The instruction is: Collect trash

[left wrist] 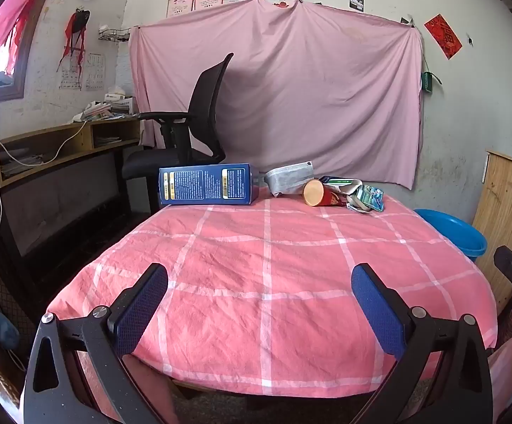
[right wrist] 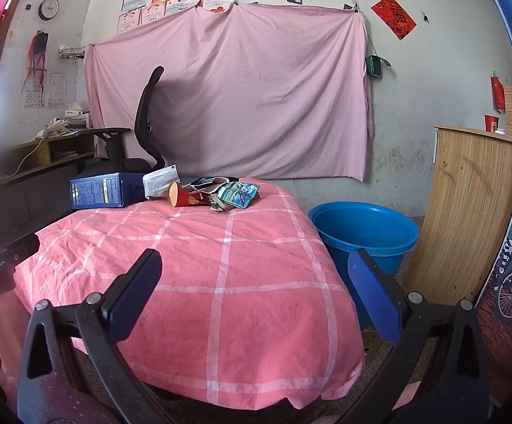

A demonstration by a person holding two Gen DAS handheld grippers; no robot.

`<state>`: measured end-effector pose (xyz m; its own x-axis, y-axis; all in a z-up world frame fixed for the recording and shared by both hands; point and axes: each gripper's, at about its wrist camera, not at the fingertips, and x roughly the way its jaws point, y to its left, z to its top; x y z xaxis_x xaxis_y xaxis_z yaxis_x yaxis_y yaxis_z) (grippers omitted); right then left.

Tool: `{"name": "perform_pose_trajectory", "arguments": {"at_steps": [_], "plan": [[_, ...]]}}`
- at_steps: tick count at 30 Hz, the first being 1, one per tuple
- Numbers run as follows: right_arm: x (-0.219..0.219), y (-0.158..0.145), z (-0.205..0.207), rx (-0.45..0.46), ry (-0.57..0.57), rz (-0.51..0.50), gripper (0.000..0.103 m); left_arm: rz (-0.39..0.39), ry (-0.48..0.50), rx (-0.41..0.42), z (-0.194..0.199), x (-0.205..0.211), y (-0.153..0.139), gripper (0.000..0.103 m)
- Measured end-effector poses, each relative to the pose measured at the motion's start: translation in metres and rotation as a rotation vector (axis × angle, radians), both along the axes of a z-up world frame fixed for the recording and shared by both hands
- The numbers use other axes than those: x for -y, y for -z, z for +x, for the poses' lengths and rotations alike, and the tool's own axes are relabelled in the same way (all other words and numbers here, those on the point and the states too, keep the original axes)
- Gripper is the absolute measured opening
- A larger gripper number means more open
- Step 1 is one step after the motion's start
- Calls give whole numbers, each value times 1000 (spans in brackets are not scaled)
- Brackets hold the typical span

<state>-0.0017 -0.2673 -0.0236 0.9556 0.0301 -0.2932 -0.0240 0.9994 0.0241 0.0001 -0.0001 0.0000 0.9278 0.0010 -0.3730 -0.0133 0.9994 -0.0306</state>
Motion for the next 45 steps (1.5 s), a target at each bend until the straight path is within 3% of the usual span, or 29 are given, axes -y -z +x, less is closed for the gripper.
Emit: {"name": "perform_pose_trajectory", "arguments": {"at_steps": [45], "plan": [[3,0,-1,0,0,8,103,8,1,1,2,-1,3,102]]}}
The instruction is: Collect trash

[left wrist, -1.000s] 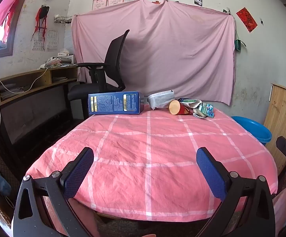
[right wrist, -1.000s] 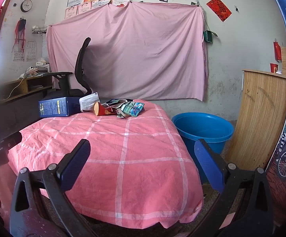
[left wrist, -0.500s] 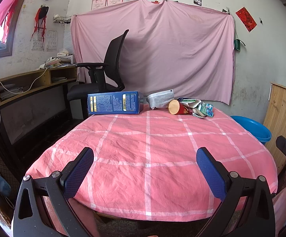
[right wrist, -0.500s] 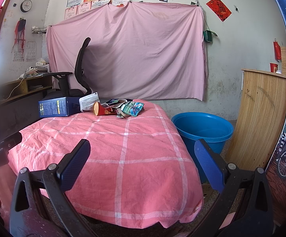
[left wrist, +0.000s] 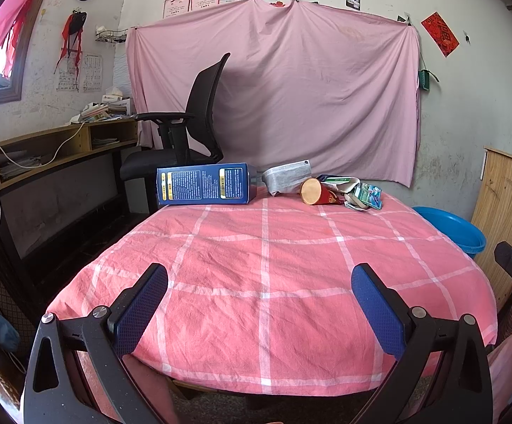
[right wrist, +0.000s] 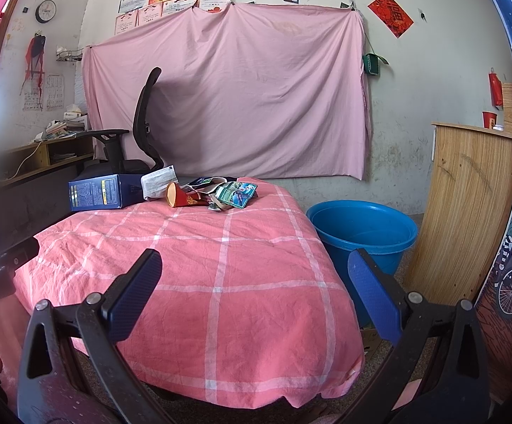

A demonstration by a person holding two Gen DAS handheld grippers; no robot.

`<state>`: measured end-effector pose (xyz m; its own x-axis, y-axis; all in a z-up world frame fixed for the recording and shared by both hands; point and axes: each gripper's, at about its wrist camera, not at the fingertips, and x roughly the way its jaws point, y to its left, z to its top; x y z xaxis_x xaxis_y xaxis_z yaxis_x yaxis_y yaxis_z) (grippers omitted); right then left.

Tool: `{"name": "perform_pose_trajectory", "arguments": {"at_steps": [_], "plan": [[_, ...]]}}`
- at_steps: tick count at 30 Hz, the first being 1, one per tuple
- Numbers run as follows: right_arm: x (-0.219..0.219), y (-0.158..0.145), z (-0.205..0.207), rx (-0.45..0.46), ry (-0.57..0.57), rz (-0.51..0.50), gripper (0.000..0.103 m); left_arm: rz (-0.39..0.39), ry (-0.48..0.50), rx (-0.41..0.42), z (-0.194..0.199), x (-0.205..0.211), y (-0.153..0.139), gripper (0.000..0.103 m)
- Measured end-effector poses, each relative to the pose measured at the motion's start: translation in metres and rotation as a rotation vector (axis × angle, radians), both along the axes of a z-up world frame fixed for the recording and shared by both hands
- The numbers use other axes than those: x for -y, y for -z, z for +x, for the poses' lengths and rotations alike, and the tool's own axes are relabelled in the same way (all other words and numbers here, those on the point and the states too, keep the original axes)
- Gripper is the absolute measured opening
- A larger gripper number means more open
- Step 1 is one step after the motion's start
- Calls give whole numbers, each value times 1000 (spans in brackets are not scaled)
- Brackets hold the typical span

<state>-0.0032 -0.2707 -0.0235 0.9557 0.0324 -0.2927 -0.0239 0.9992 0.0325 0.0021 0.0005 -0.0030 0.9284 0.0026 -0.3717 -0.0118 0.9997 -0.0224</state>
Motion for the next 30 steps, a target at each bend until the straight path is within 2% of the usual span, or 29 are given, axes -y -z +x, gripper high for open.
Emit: {"name": "perform_pose_trajectory", "arguments": {"at_steps": [30], "plan": [[1,-1,0,-1,2,8,103,3,0,0,3,1,1,102]]}}
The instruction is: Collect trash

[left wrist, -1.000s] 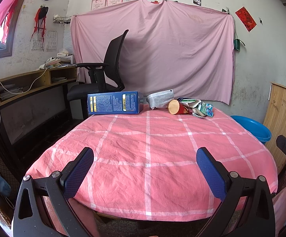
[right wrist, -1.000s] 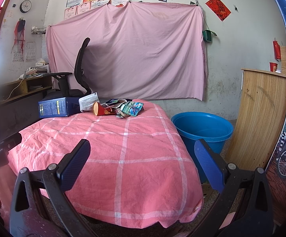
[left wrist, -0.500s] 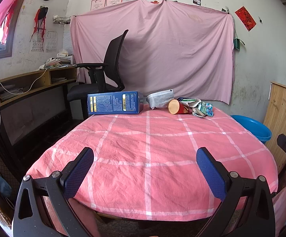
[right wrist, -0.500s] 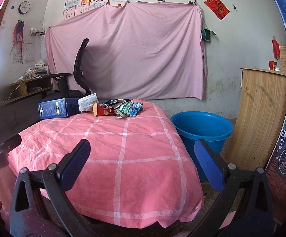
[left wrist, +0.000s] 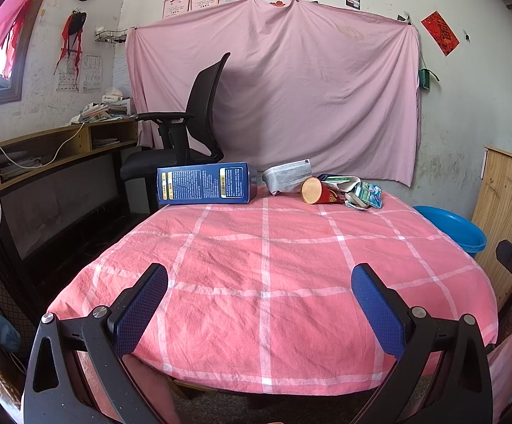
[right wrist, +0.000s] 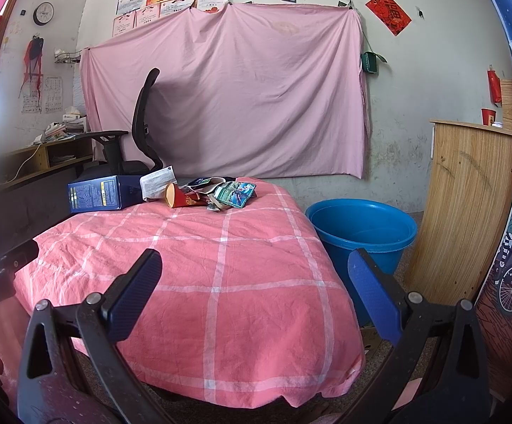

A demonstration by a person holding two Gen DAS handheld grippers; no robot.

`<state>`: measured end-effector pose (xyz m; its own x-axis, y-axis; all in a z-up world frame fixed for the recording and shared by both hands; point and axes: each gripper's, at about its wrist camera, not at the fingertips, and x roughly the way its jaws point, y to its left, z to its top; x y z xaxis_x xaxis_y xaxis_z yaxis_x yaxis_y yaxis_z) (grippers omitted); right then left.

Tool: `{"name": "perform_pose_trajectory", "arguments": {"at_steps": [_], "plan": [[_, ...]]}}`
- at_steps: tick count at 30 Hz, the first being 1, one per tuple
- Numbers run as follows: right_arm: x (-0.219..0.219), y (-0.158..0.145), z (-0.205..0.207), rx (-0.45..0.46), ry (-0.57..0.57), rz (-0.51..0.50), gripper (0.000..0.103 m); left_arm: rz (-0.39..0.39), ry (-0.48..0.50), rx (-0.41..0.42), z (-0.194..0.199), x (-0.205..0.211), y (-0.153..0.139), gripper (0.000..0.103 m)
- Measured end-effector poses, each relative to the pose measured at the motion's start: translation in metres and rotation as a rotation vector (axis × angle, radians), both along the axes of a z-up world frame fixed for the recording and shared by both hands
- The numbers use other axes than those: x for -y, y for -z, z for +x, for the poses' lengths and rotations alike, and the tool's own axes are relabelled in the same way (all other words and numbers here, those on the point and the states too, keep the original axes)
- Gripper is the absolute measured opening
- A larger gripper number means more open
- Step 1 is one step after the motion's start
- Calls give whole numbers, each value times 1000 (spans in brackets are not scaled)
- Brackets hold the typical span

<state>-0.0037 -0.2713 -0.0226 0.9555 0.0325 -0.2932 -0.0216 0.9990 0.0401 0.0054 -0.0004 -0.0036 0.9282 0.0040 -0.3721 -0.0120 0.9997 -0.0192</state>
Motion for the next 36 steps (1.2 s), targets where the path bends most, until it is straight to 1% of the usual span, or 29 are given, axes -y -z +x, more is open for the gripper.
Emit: {"name": "perform_pose_trajectory", "arguments": {"at_steps": [24,29,34,36], "plan": [[0,0,0,0,0,3,103,-1,1,0,0,0,0,102],[4,1,0,5,-3,4,103,-22,9,1,-2,1,-5,102],[5,-4,1,10,-13,12,103,-74,10,4,4,-1,-14,102],[5,-8,5,18,-18,12,103,-68,5,17,9,0,-19,102]]}}
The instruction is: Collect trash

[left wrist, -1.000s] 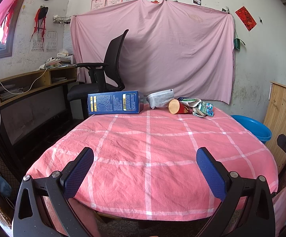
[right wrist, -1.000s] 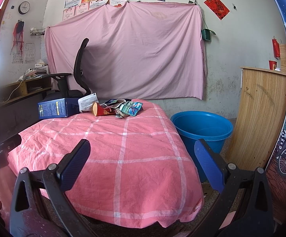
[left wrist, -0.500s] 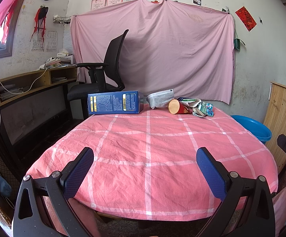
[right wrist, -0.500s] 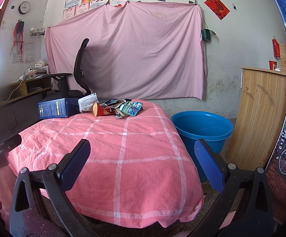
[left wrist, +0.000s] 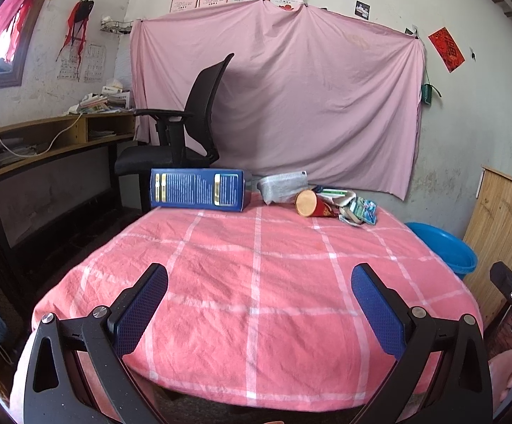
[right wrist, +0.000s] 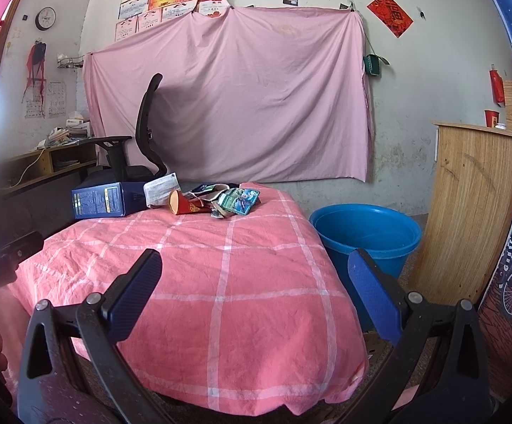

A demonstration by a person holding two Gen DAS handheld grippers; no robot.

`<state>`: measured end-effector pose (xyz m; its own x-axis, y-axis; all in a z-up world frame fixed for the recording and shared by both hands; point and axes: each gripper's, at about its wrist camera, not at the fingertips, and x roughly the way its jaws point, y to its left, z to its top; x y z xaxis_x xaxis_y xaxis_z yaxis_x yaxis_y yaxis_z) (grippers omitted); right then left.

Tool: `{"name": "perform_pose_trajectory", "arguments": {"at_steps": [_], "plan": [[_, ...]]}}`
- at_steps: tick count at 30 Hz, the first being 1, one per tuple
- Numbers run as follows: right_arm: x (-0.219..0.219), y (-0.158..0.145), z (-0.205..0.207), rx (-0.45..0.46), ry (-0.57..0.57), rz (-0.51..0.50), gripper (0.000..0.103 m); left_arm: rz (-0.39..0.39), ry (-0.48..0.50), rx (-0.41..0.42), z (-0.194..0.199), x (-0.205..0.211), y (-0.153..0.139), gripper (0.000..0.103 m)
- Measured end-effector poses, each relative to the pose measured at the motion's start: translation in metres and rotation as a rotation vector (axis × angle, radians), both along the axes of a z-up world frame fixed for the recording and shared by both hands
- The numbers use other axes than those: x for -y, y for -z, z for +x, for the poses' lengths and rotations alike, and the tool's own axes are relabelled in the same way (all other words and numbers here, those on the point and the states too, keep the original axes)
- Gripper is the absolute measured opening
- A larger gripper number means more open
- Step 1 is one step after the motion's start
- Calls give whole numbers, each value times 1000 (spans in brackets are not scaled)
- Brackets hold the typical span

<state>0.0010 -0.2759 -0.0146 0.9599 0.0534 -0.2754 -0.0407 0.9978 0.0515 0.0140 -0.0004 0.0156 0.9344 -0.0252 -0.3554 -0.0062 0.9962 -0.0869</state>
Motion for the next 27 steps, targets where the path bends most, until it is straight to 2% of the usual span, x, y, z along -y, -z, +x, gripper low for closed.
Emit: {"name": "perform_pose_trajectory", "arguments": {"at_steps": [6,13,17,20,27], "plan": [[-2,-15,18,34,-16,-4,103,18,-9,21,24,2,-12,102],[-6,-30,60,65,-67,3,103,41,-20,60,63,1,-24,102],[-9,-41,85,99,-78,-23,103,29,-1,82,89,1,-32,102],[-10,-48,110,119,-86,-37,103,17,29,74,112,5,-36,102],[-9,-54,179,97,-121,-97,103,3,93,24,176,20,-35,102]]}}
